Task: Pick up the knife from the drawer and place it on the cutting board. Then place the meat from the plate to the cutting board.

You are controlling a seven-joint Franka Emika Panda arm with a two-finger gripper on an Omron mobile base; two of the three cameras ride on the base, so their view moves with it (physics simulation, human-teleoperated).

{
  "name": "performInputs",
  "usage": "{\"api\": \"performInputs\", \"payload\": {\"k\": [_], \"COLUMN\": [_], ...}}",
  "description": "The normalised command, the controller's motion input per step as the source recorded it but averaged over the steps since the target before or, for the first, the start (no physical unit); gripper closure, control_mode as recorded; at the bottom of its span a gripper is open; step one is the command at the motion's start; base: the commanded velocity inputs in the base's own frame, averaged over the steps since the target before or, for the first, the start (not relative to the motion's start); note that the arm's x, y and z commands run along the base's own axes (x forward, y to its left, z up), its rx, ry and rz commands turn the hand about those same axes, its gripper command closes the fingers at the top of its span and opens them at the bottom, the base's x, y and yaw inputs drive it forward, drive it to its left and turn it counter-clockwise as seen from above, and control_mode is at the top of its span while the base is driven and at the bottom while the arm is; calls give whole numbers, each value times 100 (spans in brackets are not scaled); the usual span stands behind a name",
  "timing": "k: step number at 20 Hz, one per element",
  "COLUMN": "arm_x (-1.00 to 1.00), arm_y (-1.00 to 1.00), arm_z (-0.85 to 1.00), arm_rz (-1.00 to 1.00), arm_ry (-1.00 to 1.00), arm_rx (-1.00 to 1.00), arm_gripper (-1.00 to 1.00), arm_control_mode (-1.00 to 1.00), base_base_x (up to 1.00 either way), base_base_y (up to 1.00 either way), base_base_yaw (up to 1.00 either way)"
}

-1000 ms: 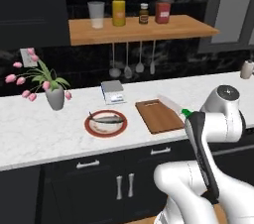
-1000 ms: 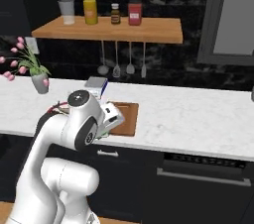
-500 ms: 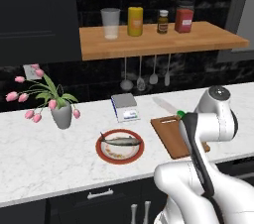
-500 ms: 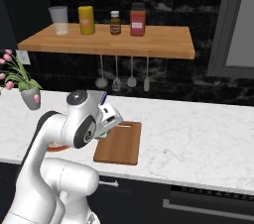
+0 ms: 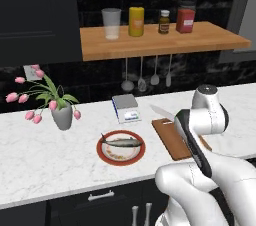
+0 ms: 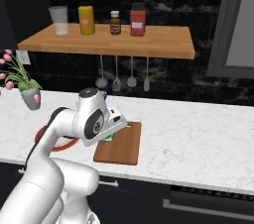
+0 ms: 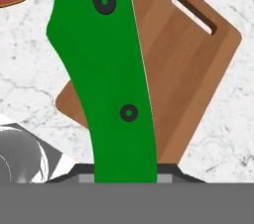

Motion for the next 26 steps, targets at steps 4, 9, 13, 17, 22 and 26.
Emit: {"api": "performInputs", "payload": {"k": [4, 9, 13, 17, 22, 26], "arm_x": [22, 31, 39, 37, 29, 23], "arm_y": [-55, -31, -4, -3, -12, -17], "arm_z": [-29, -35, -37, -32, -35, -36], "arm_rz": [0, 0, 0, -1, 0, 0], "arm_ry": [13, 7, 2, 5, 8, 9], "arm_rx": [3, 1, 0, 0, 0, 0], "arm_gripper": [100, 100, 100, 100, 100, 100], "arm_control_mode": [-100, -100, -100, -100, -100, -100], "base_base_x": [0, 0, 0, 0, 0, 0], "base_base_y": [0, 0, 0, 0, 0, 0], "base_base_yaw": [0, 0, 0, 0, 0, 0]}}
